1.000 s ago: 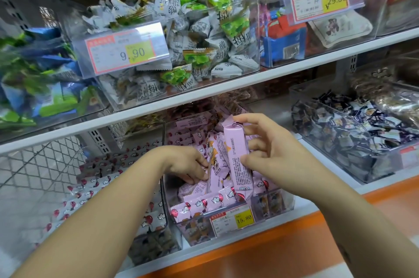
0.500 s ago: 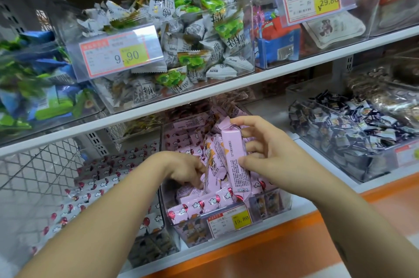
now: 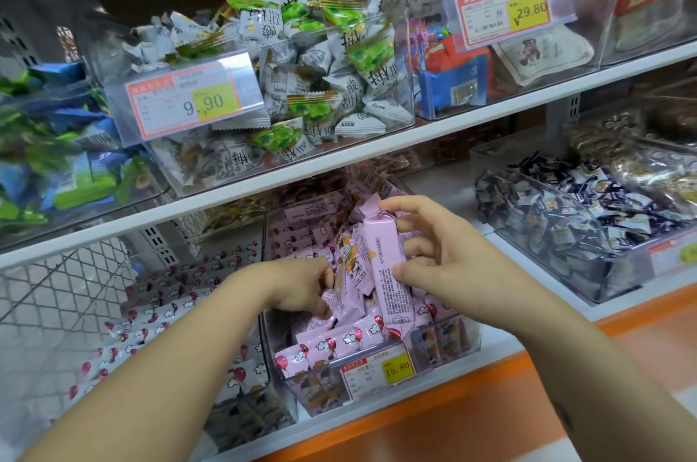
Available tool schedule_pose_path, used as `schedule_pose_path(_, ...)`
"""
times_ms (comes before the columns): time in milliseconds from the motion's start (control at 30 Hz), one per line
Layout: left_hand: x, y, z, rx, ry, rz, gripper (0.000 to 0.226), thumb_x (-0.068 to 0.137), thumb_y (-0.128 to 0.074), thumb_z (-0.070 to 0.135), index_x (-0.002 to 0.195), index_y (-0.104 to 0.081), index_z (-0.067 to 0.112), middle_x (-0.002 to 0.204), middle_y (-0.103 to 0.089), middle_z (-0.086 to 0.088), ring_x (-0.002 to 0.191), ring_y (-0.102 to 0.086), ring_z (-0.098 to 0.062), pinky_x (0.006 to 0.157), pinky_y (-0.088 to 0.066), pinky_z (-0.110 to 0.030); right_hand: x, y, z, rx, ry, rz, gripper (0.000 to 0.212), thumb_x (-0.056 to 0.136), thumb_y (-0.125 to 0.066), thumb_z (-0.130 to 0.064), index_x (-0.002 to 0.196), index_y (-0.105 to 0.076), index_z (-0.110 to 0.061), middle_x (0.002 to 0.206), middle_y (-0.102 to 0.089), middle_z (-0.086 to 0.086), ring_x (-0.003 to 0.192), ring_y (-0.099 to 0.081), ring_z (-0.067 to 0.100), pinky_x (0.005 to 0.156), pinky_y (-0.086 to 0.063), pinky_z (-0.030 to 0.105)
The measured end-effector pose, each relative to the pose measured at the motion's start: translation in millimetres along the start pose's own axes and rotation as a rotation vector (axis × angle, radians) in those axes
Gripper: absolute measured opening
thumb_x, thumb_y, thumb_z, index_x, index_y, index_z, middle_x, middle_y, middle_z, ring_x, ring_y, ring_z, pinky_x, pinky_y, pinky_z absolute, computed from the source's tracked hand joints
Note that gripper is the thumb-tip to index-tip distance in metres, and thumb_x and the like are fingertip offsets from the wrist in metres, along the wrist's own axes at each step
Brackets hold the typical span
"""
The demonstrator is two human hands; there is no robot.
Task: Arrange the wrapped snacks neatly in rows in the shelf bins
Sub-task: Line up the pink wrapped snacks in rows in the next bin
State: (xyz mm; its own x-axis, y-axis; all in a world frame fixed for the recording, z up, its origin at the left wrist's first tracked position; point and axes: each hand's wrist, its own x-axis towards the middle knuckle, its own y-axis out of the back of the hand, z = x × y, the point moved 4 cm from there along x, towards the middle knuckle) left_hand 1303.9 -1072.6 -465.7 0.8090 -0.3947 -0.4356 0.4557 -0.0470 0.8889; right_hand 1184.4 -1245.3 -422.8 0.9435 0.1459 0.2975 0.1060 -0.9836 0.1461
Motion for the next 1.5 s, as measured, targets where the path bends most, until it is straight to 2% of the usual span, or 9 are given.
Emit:
schedule_pose_path(167, -35, 15, 6, 0.126, -0.002, 0.093, 0.057, 0.087, -0.066, 0.034, 0.137, -0.039, 0.027, 0.114, -0.056, 0.005, 0.101, -0.054, -0.016, 0.084, -0.042, -0.026, 0, -1, -1, -0.001, -0.004, -0.002, 0.057, 0.083, -0.053, 0.013, 0.114, -0.049, -0.034, 0.101, -0.052, -0.009, 0.059, -0.051, -0.003, 0.059, -0.047, 0.018)
schedule_pose_path(333, -68, 36, -1, 0.051, -0.091, 0.305, 0.032, 0.088, -0.065, 0.033, 0.118, -0.051, 0.032, 0.100, -0.057, 0.012, 0.079, -0.051, -0.002, 0.065, -0.037, -0.014, 2, -4, 2, -0.043, -0.005, 0.004, 0.060, 0.083, -0.055, 0.012, 0.119, -0.048, -0.036, 0.099, -0.052, -0.009, 0.066, -0.052, 0.004, 0.059, -0.048, 0.021)
schedule_pose_path(500, -90, 27, -14, -0.250, -0.161, 0.420, 0.031, 0.088, -0.060, 0.005, 0.099, -0.049, 0.032, 0.086, -0.068, 0.006, 0.076, -0.067, -0.004, 0.076, -0.053, -0.031, 3, -5, 4, -0.060, 0.005, 0.024, 0.067, 0.083, -0.057, 0.011, 0.120, -0.046, -0.044, 0.099, -0.049, -0.009, 0.067, -0.050, 0.005, 0.065, -0.047, 0.024)
schedule_pose_path(633, -103, 12, -28, -0.487, -0.253, 0.524, 0.042, 0.083, -0.066, 0.005, 0.093, -0.050, 0.042, 0.106, -0.065, 0.014, 0.097, -0.065, -0.027, 0.084, -0.052, -0.053, 2, -7, 0, -0.051, 0.035, 0.024, 0.069, 0.082, -0.057, 0.012, 0.119, -0.046, -0.045, 0.097, -0.049, -0.007, 0.063, -0.050, 0.002, 0.063, -0.045, 0.019)
schedule_pose_path(800, -116, -6, -36, -0.781, -0.247, 0.521, 0.026, 0.080, -0.074, 0.020, 0.093, -0.054, 0.031, 0.102, -0.066, 0.000, 0.077, -0.063, -0.023, 0.070, -0.046, -0.037, 1, -17, -4, -0.058, 0.055, -0.018, 0.066, 0.081, -0.058, 0.014, 0.120, -0.052, -0.038, 0.102, -0.051, 0.004, 0.066, -0.046, 0.016, 0.059, -0.041, 0.030)
schedule_pose_path(1033, -125, -27, -45, -1.383, 0.004, 0.712, 0.022, 0.089, -0.059, 0.000, 0.075, -0.047, 0.012, 0.108, -0.062, -0.021, 0.077, -0.070, -0.021, 0.072, -0.059, -0.035, -6, -26, -7, -0.011, 0.125, 0.029, 0.036, 0.081, -0.062, 0.010, 0.091, -0.040, -0.016, 0.062, -0.044, -0.008, 0.041, -0.029, 0.003, 0.042, -0.026, 0.012)
schedule_pose_path(1267, -135, -39, -25, -1.960, 0.055, 0.624, 0.013, 0.086, -0.060, 0.002, 0.079, -0.051, 0.008, 0.070, -0.071, -0.006, 0.092, -0.069, -0.026, 0.075, -0.058, -0.044, -11, -33, -14, -0.194, 0.265, 0.208, 0.035, 0.082, -0.069, -0.006, 0.096, -0.058, -0.036, 0.093, -0.058, -0.022, 0.073, -0.055, 0.005, 0.062, -0.042, 0.008)
schedule_pose_path(1400, -130, -41, -13, -2.120, 0.103, 0.593, 0.005, 0.086, -0.062, 0.007, 0.086, -0.057, 0.008, 0.104, -0.068, -0.014, 0.085, -0.068, -0.023, 0.073, -0.057, -0.042, -9, -35, -1, -0.073, 0.222, 0.385, 0.027, 0.077, -0.074, -0.013, 0.073, -0.051, -0.025, 0.075, -0.054, -0.003, 0.062, -0.050, 0.012, 0.055, -0.041, 0.021)
schedule_pose_path(1500, -123, -45, 3, -2.161, 0.101, 0.559, 0.004, 0.086, -0.061, 0.007, 0.085, -0.057, 0.008, 0.099, -0.068, -0.013, 0.083, -0.067, -0.024, 0.070, -0.055, -0.041, -10, -48, 8, -0.051, 0.175, 0.428, 0.030, 0.076, -0.076, -0.014, 0.067, -0.047, -0.019, 0.072, -0.047, -0.003, 0.058, -0.042, 0.003, 0.053, -0.033, 0.014)
